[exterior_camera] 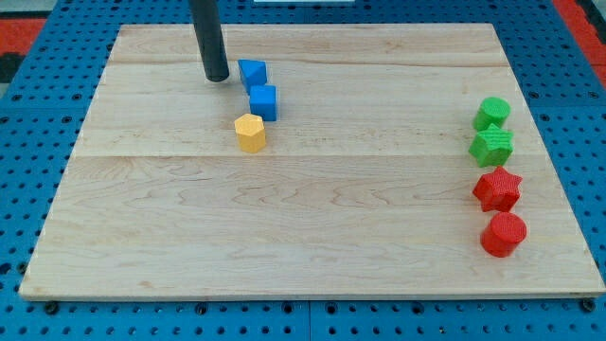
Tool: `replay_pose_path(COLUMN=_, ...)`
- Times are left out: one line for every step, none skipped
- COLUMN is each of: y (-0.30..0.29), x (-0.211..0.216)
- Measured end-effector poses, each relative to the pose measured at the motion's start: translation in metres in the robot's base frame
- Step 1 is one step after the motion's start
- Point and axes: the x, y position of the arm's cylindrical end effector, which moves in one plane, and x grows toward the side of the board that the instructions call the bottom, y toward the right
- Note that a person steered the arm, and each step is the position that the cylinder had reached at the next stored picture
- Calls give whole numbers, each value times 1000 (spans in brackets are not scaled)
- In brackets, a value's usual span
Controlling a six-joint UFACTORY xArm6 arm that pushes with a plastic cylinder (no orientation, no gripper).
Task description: Place the blue triangle above the blue cube
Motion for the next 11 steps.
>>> replay_pose_path(y=22, x=8)
replay_pose_path(y=38, x=6)
replay_pose_path(y=39, x=-8)
replay_pose_path(y=64, x=-8)
replay_pose_path(y=28, x=-15)
replay_pose_path(y=-36, x=-39)
replay_pose_path(y=12, x=-65)
replay_pose_path(y=120, x=-66)
replay_pose_path(y=176, x=-33)
replay_pose_path(y=127, x=-27)
replay_pose_path(y=101, x=-27)
